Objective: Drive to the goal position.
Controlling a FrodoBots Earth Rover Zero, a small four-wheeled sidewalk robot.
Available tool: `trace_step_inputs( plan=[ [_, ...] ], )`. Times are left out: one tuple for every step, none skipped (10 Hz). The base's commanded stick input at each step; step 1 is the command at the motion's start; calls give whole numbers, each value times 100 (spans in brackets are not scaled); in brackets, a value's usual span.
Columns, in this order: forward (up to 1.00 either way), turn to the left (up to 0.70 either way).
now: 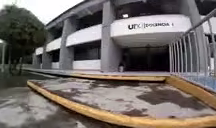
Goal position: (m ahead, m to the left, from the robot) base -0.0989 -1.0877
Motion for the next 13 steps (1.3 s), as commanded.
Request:
trace_step_inputs(
  plan=[
    [0, 70],
    [0, 70],
    [0, 70],
    [0, 70],
    [0, 70],
    [0, 70],
    [0, 70],
    [0, 70],
    [0, 70],
    [0, 70],
    [0, 70],
    [0, 70],
    [0, 70]
  ],
)
